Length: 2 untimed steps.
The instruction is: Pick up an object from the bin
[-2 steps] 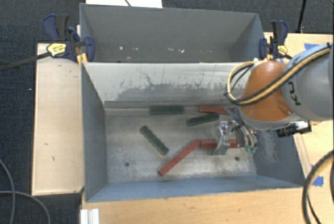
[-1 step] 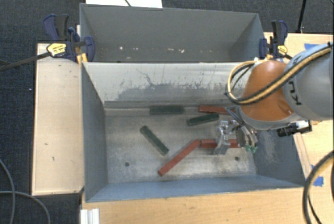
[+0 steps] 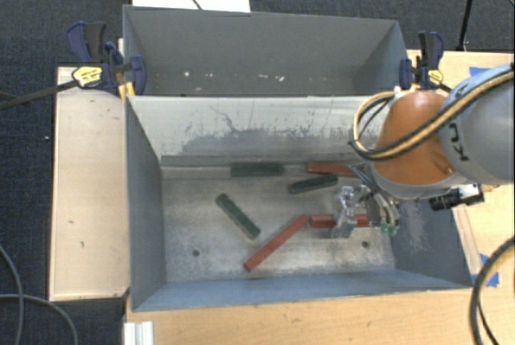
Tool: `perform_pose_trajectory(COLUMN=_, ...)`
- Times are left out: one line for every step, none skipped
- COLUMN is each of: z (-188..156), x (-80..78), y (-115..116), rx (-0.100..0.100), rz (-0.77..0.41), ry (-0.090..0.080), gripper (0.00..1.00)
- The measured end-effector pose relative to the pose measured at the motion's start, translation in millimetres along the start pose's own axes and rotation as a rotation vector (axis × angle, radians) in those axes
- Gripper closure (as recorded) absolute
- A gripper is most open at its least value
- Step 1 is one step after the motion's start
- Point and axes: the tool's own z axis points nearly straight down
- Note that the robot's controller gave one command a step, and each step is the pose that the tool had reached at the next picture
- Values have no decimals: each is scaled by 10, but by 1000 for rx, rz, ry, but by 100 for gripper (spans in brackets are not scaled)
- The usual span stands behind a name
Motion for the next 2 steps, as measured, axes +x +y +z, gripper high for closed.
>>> perform_pose_trajectory(z=-229, x=12, y=2, rx=0, rz=-1, ry=4, gripper=100)
perform_pose_trajectory(z=-449, x=-7, y=2, rx=-1, rz=-3, ry=-4, gripper=100)
